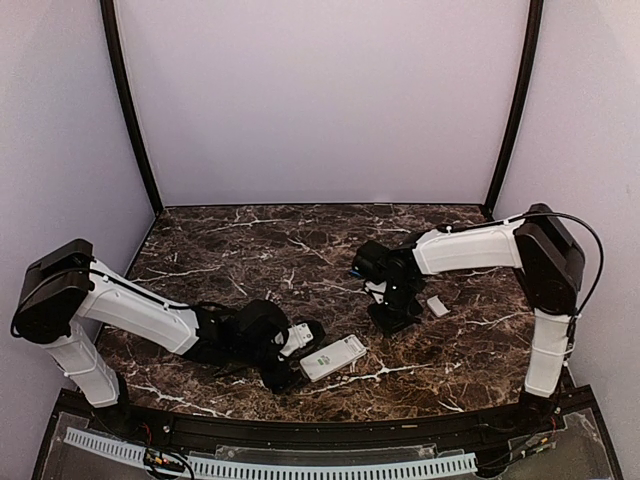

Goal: Load the batteries into the remote control
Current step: Pick up the battery at the center of the board.

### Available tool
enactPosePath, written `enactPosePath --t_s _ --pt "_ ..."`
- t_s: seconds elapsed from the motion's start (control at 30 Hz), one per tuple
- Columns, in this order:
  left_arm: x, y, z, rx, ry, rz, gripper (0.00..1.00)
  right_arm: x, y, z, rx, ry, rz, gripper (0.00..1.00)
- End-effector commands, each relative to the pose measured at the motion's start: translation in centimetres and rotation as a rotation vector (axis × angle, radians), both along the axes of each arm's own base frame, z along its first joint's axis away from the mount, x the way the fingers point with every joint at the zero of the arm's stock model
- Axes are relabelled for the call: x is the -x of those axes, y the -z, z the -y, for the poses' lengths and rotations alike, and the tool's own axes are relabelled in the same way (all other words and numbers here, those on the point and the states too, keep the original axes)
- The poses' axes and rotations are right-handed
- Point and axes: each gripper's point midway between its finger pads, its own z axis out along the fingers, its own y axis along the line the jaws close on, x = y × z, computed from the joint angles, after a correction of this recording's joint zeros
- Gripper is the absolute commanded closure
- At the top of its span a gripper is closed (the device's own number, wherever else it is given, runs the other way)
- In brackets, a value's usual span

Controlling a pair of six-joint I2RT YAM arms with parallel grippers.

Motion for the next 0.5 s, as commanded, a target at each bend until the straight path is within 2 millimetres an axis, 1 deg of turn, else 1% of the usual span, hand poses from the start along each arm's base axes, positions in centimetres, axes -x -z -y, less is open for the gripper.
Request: enactPosePath --t_s 0.0,0.17,0.3,0.47 --pt "1.3 1.8 -1.8 -0.054 0.004 -0.056 0.2 0.3 1.7 1.8 0.119 -0.038 -0.065 0.77" --pt "1.3 1.7 -1.8 -0.05 0.004 -0.056 0.2 0.4 1.7 1.7 0.114 -0.046 -0.078 0.8" --pt "1.3 1.6 -1.8 -0.05 0.001 -0.054 0.2 0.6 2.3 1.4 0.104 -0.065 -0.093 0.83" --pt "1.1 1.2 -1.8 -0.044 -0.003 -0.049 0.19 0.6 3.0 1.5 0.11 -0.071 -0.098 0.95"
